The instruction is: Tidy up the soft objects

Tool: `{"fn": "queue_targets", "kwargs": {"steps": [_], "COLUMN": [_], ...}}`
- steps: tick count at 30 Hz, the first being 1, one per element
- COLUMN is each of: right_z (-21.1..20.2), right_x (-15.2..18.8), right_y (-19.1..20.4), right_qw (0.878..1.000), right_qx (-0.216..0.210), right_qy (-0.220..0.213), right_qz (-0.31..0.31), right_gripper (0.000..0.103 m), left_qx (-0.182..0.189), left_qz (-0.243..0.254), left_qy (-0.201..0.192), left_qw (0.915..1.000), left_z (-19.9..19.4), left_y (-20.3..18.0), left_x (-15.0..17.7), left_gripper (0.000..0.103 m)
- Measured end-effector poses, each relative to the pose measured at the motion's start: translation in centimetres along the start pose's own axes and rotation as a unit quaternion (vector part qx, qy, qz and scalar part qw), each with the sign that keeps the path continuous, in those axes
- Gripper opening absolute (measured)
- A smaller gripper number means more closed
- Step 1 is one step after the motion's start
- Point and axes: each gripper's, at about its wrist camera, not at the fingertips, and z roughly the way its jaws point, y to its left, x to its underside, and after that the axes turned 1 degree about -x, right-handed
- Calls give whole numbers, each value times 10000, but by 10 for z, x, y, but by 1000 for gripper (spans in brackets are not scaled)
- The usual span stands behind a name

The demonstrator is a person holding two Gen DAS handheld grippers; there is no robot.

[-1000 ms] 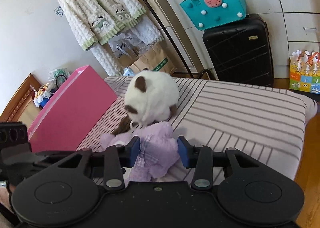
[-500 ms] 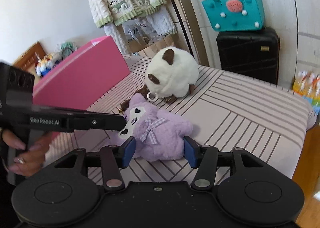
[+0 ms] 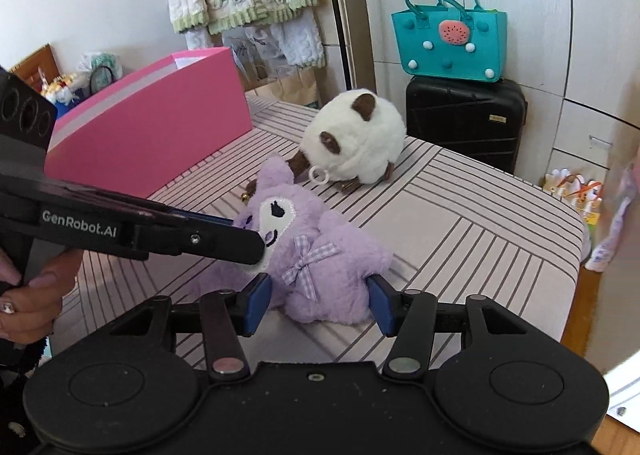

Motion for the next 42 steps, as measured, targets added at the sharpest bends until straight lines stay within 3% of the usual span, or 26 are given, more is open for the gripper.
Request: {"fn": "queue_targets", "kwargs": {"steps": [4, 10, 13, 24, 31, 42], "right_z": [-6, -18, -26, -49, -65, -87], "right_x": [0, 5, 7, 6, 6, 2], "right_y": [17, 48, 64, 121, 165, 228], "right_qw": [9998, 9992, 9991, 9981, 9977, 9974], "right_qx": [165, 281, 324, 432, 454, 485], "right_qy": [136, 253, 234, 338, 385, 206], "right_qz": [-56, -137, -152, -285, -318, -481], "right_gripper": [61, 76, 78, 81, 83, 83], "left_qx": [77, 139, 137, 76, 251, 323], "left_qz": [100, 256, 254, 683, 771, 787], "left_qy": [77, 207, 296, 509, 625, 414], "left_qw": [9999, 9994, 9991, 9963, 9947, 9955], "left_z": [-15, -40, -53, -110, -152, -210], "left_y": [-1, -6, -6, -14, -6, 11], "left_x": [4, 15, 21, 35, 39, 49], "left_gripper": [31, 32, 32, 31, 31, 31]}}
